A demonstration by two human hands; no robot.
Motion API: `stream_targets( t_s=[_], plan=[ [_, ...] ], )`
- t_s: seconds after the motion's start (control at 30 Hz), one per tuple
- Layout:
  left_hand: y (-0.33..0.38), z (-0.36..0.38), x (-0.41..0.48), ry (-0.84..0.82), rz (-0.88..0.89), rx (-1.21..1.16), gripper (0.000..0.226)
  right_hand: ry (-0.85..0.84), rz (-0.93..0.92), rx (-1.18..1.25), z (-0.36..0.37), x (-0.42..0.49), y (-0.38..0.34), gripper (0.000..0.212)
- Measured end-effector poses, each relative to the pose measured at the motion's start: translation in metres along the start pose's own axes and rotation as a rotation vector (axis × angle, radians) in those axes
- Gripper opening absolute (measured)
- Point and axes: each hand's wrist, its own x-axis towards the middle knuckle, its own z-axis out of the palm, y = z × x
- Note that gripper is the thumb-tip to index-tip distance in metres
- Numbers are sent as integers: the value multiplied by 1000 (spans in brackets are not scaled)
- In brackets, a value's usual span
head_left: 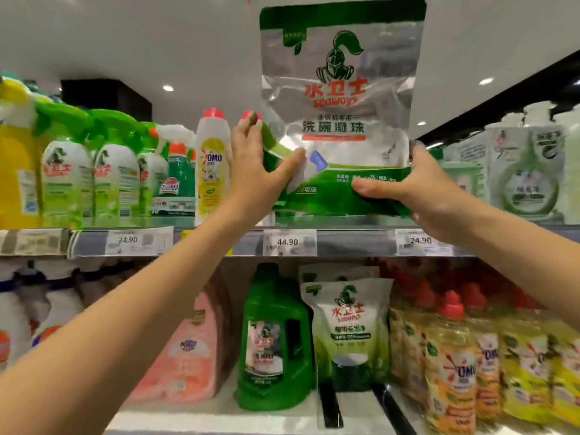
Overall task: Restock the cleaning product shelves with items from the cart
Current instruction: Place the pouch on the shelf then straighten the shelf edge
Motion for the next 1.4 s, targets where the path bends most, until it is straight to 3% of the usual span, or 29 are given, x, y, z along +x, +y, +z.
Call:
stream_targets(
  t_s=[0.13,0.23,0.4,0.53,0.63,0.7,0.77,0.87,0.93,1.03,1.13,1.4],
  plan=[
    [-10,22,15,63,35,90,45,40,-141,-190,4,14,6,89],
    [-18,34,19,122,-15,80,40,56,-278,-496,7,23,13,84],
    [-40,48,18,134,-62,325,51,272,-175,-1093,15,37,24,101],
    [-60,51,14,236,-50,454,40,248,-149,-1325,14,40,35,116],
    [-67,54,15,212,-59,480,39,241,-129,-1411,7,34,42,129],
    [-68,55,15,190,-76,458,38,338,-257,-1429,9,25,41,133],
    [-69,56,14,201,-55,422,38,447,-535,-1547,13,18,39,125],
    [-71,55,13,215,-2,335,40,267,-1108,-1723,20,25,49,82],
    [-70,55,12,195,30,239,40,53,-1233,-1682,19,41,51,68],
    [-71,53,12,142,32,169,43,-235,-1117,-1606,19,64,44,58],
    [-75,52,13,155,48,268,48,-477,-936,-1585,19,78,36,57],
    [-79,55,16,158,43,383,56,-598,-813,-1525,21,91,45,58]
  ],
)
